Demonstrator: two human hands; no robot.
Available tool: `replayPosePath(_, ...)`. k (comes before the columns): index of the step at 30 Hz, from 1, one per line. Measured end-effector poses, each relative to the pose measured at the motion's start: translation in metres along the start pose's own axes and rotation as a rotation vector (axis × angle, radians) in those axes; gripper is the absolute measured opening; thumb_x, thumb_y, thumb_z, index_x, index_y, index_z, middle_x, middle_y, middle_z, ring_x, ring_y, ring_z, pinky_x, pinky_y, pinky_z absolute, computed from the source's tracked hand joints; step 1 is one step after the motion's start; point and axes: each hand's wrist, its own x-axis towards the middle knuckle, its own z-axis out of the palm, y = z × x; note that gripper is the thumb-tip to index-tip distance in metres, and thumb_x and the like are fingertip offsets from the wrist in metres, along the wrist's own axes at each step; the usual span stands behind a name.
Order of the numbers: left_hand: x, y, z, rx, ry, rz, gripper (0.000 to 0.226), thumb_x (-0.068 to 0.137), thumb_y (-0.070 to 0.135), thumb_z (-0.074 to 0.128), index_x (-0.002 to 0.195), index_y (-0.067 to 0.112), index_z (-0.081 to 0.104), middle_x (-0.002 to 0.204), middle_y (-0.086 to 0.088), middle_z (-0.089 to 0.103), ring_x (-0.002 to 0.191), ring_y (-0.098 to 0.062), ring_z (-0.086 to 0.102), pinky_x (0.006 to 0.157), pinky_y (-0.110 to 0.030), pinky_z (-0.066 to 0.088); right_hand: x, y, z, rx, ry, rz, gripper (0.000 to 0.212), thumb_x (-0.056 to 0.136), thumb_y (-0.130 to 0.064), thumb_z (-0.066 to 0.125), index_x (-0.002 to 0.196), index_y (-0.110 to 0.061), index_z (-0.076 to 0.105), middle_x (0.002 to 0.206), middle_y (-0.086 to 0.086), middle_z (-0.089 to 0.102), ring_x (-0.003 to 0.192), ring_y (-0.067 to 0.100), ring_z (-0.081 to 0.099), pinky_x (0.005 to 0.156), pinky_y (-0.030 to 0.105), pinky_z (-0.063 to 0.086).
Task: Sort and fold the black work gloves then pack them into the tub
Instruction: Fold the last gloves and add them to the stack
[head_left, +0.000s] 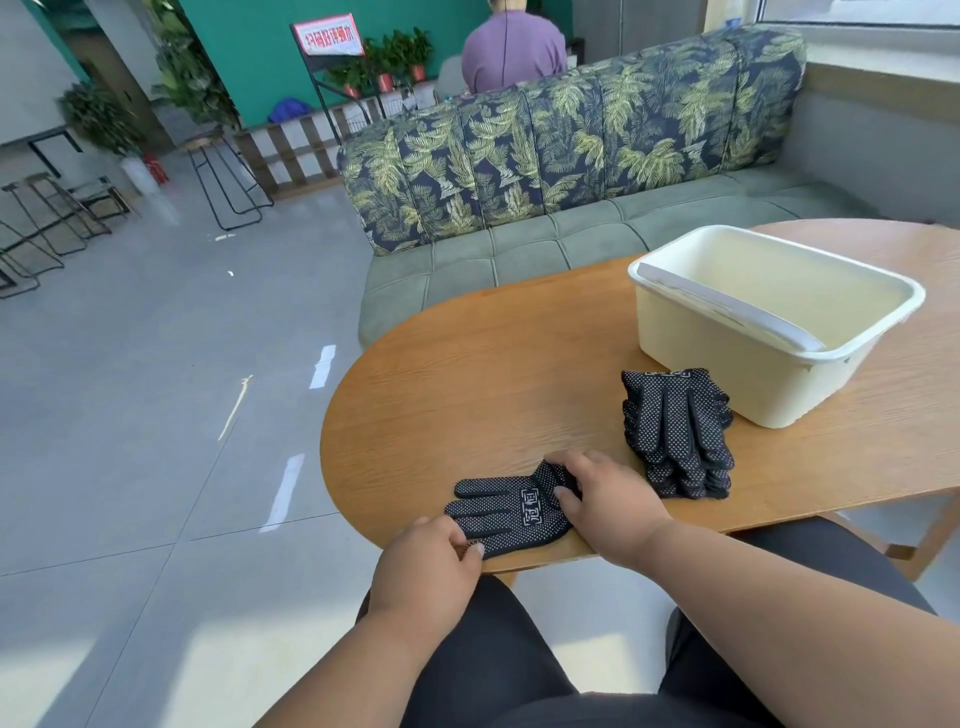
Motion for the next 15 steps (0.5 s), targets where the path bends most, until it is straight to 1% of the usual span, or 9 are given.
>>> replayPosePath(3, 0.003, -0.004, 0.000, -0.065, -0.050, 0.036, 0.016, 0.094, 0.047, 0.068, 0.091, 0.031, 0.070, 0.094, 0.016, 0.058, 0.091, -0.011, 0.058, 0.082, -0.031, 0.052, 0.001, 0.000, 0.002, 0.004, 0.006, -0.001, 0.044, 0.101, -0.041, 0.051, 0.145, -0.042, 0.047, 0.133, -0.004, 0.059, 0.115, 0.022, 0.061, 0.103, 0.038, 0.046)
replayPosePath(7, 0.006, -0.003, -0.003, -0.062, -0.115, 0.067, 0.018, 0.096, 0.042, 0.066, 0.084, 0.029, 0.068, 0.093, 0.014, 0.058, 0.089, -0.009, 0.057, 0.082, -0.032, 0.051, 0.002, 0.001, 0.002, 0.004, 0.004, 0.005, 0.042, 0.101, -0.041, 0.050, 0.143, -0.044, 0.047, 0.133, -0.005, 0.060, 0.116, 0.022, 0.061, 0.110, 0.042, 0.042)
replayPosePath(9, 0.006, 0.000, -0.007, -0.046, -0.140, 0.060, 0.020, 0.098, 0.041, 0.064, 0.084, 0.028, 0.068, 0.093, 0.014, 0.059, 0.088, -0.008, 0.058, 0.081, -0.031, 0.052, 0.001, 0.000, 0.001, 0.001, 0.001, 0.003, 0.043, 0.101, -0.041, 0.050, 0.144, -0.043, 0.047, 0.133, -0.004, 0.060, 0.116, 0.022, 0.061, 0.109, 0.042, 0.043)
replayPosePath(10, 0.005, 0.001, -0.009, -0.057, -0.147, 0.042, 0.020, 0.098, 0.042, 0.063, 0.083, 0.028, 0.067, 0.091, 0.013, 0.061, 0.086, -0.007, 0.059, 0.078, -0.030, 0.052, 0.001, -0.001, 0.000, 0.003, -0.002, 0.000, 0.043, 0.101, -0.041, 0.050, 0.144, -0.043, 0.046, 0.133, -0.004, 0.059, 0.116, 0.022, 0.060, 0.106, 0.040, 0.045)
replayPosePath(12, 0.005, 0.004, -0.015, -0.152, -0.166, -0.023, 0.020, 0.095, 0.042, 0.065, 0.082, 0.027, 0.067, 0.084, 0.009, 0.068, 0.077, -0.007, 0.063, 0.070, -0.029, 0.052, 0.001, -0.001, -0.001, 0.006, -0.007, -0.002, 0.044, 0.102, -0.040, 0.050, 0.145, -0.042, 0.046, 0.134, -0.004, 0.059, 0.116, 0.022, 0.060, 0.100, 0.039, 0.049)
replayPosePath(13, 0.005, 0.005, -0.018, -0.226, -0.185, -0.065, 0.017, 0.094, 0.041, 0.066, 0.084, 0.027, 0.067, 0.082, 0.007, 0.071, 0.075, -0.007, 0.065, 0.069, -0.029, 0.052, 0.001, -0.001, -0.001, 0.004, -0.007, -0.003, 0.044, 0.102, -0.040, 0.050, 0.146, -0.042, 0.046, 0.134, -0.003, 0.059, 0.116, 0.022, 0.060, 0.099, 0.038, 0.050)
replayPosePath(15, 0.008, 0.007, -0.022, -0.411, -0.271, -0.162, 0.013, 0.090, 0.041, 0.070, 0.094, 0.030, 0.065, 0.086, 0.007, 0.075, 0.080, -0.009, 0.070, 0.074, -0.029, 0.054, 0.000, -0.001, 0.000, -0.007, -0.009, -0.001, 0.044, 0.102, -0.040, 0.049, 0.146, -0.042, 0.046, 0.134, -0.003, 0.059, 0.116, 0.023, 0.060, 0.098, 0.038, 0.050)
